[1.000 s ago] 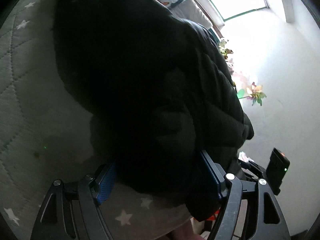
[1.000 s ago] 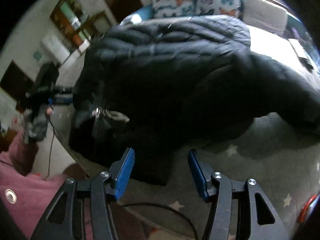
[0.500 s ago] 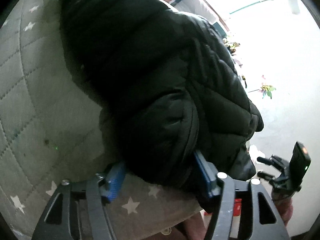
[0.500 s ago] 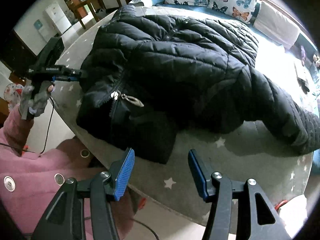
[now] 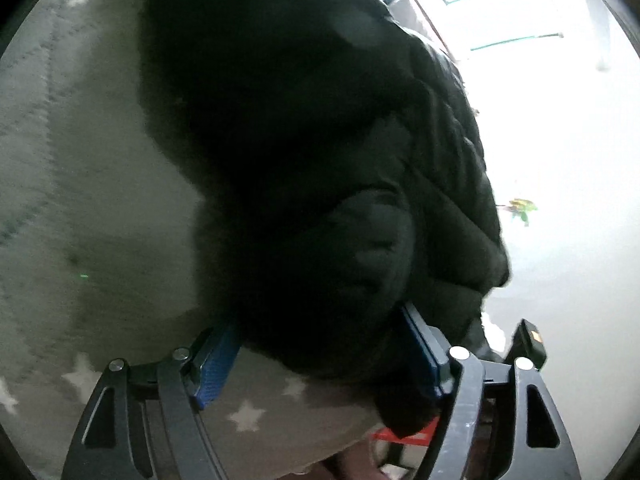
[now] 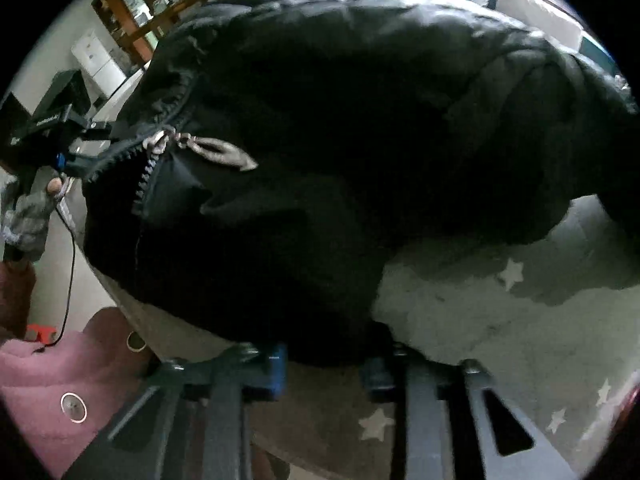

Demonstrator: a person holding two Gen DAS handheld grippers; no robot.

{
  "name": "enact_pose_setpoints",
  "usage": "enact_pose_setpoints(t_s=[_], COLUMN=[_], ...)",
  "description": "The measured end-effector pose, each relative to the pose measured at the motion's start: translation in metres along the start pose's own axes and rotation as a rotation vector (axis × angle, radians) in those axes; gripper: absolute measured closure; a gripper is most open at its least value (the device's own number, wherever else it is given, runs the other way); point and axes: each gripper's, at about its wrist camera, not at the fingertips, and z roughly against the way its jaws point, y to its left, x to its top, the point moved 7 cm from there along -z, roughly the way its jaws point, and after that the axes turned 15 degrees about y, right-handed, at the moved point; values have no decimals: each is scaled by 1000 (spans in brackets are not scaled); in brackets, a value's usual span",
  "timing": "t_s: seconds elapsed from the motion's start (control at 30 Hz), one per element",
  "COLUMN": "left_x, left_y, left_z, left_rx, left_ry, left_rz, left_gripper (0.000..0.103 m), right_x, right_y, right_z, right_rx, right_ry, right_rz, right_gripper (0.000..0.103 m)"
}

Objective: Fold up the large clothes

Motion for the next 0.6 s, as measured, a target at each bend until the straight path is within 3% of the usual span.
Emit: enact_pose_setpoints(t_s=[0.03, 0.07, 0.13, 0.23, 0.37, 0.43, 0.5, 0.6], left_x=[-1, -1, -5, -22, -59, -76, -87, -89], left_y=[-4, -8, -17, -37, -58, -50, -50, -58], left_z=[-3, -5, -2, 13, 34, 41, 29, 39], left_rx=[-11, 9, 33, 61, 109, 148, 227, 304], left_ry=[6, 4, -1, -11, 22, 88, 136, 161], left_rz=[-11, -25, -70, -153, -278, -306, -331, -368], left_gripper=[41, 43, 64, 69, 72, 72, 72, 72], right_x=[-1, -3, -6, -20, -52, -65, -66, -58], right_y=[0, 1, 9, 34, 75, 74, 65, 49], right_z=[5, 11, 24, 50, 70, 72, 67, 76], right_rx=[0, -9, -22, -19, -37, -55, -19, -18], right_ry=[-16, -29, -56, -88, -46, 15, 102, 95], right_rz=[2, 10, 44, 118, 255, 260, 221, 179], right_gripper=[86, 88, 89, 91, 91, 87, 87, 87])
